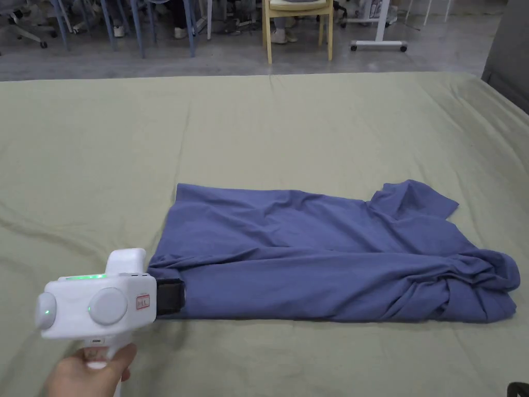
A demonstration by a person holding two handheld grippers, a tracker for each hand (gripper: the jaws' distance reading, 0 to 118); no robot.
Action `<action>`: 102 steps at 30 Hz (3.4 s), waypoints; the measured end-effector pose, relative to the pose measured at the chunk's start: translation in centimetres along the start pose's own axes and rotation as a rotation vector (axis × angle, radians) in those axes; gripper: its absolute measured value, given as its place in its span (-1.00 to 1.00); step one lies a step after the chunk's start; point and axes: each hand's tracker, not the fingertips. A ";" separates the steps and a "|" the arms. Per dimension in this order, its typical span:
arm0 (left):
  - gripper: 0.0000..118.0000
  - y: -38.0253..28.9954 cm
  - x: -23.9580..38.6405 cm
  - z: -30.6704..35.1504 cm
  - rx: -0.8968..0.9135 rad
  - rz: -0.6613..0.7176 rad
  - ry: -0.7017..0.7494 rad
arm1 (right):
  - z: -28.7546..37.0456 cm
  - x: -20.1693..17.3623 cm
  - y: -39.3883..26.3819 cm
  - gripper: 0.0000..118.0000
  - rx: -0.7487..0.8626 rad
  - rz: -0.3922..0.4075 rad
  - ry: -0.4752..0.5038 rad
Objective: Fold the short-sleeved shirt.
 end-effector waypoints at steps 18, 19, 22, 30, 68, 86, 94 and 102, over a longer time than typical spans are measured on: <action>-0.91 1.3 0.6 4.9 -0.001 -0.027 -0.129 | -11.6 7.2 3.3 1.00 -0.048 -0.169 0.066; -0.91 1.3 0.7 4.9 -0.010 -0.030 -0.124 | -13.5 8.8 3.9 1.00 -0.094 -0.214 0.057; -0.91 1.3 0.9 4.4 -0.035 -0.025 -0.127 | -18.2 11.8 5.9 1.00 -0.165 -0.300 -0.057; -0.91 1.1 1.0 3.7 -0.072 -0.031 -0.122 | -19.8 11.9 7.6 -0.75 -0.222 -0.057 -0.112; 0.57 -15.3 -3.0 18.2 -0.109 0.218 -0.069 | -1.4 9.0 -2.3 0.99 -0.278 -0.037 -0.051; -1.00 -8.6 2.6 26.3 0.258 -0.038 -0.041 | 6.3 0.7 1.1 -0.95 0.104 -0.034 -0.028; 0.78 4.9 0.4 6.2 -0.008 0.106 -0.077 | 2.1 0.5 3.9 -0.96 0.086 0.003 -0.005; 0.45 7.4 1.3 -6.2 -0.181 0.064 -0.029 | -2.2 0.2 4.2 -0.95 -0.001 0.042 -0.027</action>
